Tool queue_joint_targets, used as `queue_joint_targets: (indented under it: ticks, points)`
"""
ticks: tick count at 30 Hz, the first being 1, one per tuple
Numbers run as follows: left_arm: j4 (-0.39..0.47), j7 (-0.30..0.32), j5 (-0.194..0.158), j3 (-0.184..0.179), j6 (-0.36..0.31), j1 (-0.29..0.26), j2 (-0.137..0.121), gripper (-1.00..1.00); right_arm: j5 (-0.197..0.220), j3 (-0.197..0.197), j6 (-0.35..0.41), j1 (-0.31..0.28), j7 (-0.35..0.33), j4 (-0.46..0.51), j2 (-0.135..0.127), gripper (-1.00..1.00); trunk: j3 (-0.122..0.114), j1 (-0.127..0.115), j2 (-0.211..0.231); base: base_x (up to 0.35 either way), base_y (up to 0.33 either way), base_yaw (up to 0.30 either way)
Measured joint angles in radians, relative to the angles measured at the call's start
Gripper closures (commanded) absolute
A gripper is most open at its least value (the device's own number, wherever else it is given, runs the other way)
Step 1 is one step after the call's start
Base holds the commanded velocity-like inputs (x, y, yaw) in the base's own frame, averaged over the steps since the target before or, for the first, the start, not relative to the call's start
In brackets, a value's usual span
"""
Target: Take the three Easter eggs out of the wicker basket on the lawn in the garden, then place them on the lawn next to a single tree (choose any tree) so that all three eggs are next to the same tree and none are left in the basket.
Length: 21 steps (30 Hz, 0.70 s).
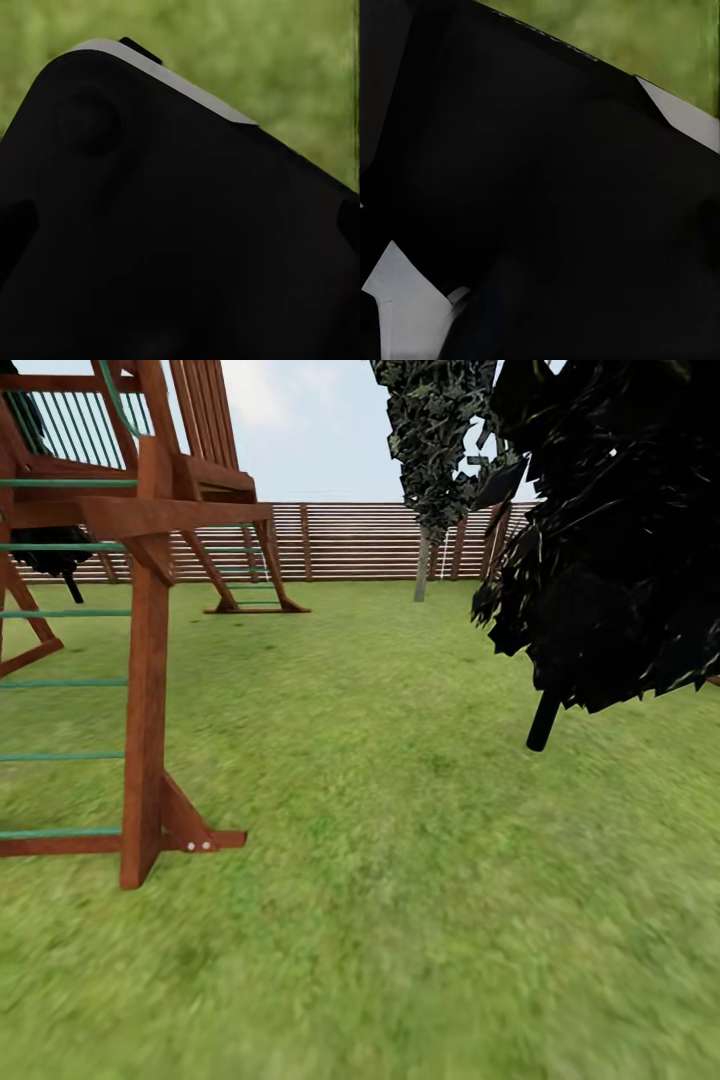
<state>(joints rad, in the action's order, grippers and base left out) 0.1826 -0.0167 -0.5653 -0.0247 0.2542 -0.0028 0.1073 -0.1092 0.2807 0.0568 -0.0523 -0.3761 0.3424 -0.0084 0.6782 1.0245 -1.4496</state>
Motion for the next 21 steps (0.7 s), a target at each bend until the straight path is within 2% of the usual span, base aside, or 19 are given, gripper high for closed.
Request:
queue_joint_targets:
  ticks: [6, 21]
  points:
    - [0.0, 0.0, 0.0, 0.0, 0.0, 0.0, 0.0, -1.0, 0.0, 0.0, 0.0, 0.0, 0.0, 0.0, 0.0, -1.0, 0.0, 0.0, 0.0, 0.324, -0.111, 0.0]
    - [0.0, 0.0, 0.0, 0.0, 0.0, 0.0, 0.0, -1.0, 0.0, -0.001, 0.0, 0.0, 0.0, 0.0, 0.0, -1.0, 0.0, 0.0, 0.0, 0.342, -0.007, 0.0]
